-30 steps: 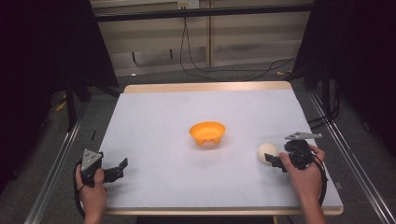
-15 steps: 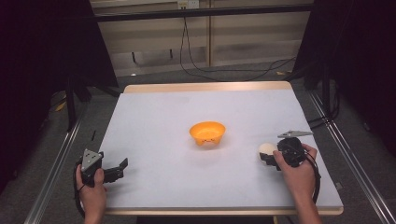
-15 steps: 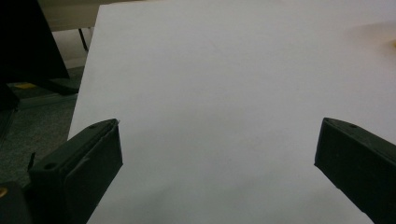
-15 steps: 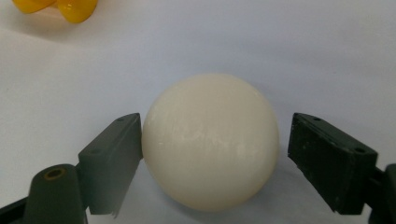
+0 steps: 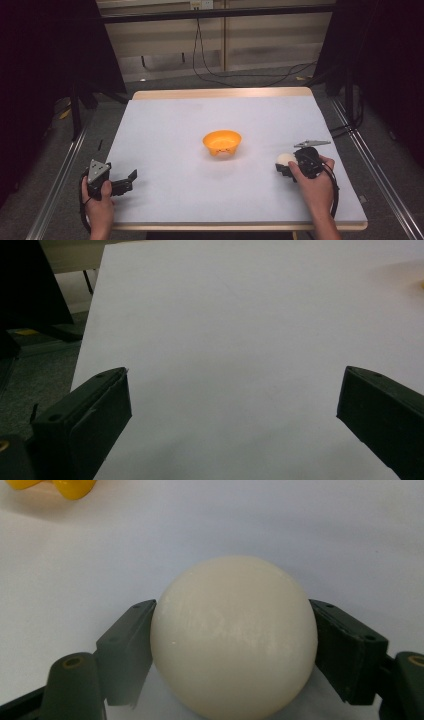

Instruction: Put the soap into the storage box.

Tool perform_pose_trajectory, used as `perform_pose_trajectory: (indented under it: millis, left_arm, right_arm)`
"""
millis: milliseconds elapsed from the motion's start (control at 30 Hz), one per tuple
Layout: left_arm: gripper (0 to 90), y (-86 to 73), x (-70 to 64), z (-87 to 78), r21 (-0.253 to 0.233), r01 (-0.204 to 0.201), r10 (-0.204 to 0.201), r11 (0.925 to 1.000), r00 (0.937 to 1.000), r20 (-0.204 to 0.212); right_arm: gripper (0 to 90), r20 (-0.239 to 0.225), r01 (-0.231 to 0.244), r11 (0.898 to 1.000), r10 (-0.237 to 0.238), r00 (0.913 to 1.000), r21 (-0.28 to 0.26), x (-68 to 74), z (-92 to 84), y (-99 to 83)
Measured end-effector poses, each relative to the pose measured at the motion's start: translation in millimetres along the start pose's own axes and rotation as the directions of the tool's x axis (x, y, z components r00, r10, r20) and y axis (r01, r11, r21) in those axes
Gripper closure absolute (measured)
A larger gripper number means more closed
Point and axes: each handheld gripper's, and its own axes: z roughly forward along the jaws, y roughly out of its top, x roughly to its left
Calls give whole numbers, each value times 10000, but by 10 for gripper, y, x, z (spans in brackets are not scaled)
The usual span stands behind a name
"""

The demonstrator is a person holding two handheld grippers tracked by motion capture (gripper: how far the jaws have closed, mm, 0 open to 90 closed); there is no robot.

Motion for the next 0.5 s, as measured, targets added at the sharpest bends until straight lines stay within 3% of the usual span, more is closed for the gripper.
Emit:
perform_pose_trajectory:
  millis: [500]
  left_arm:
    - [10, 1, -4, 8, 27, 16, -16, 10000, 10000, 48]
  right_arm:
    - [241, -236, 42, 10000, -42, 9997, 14, -28, 9, 2]
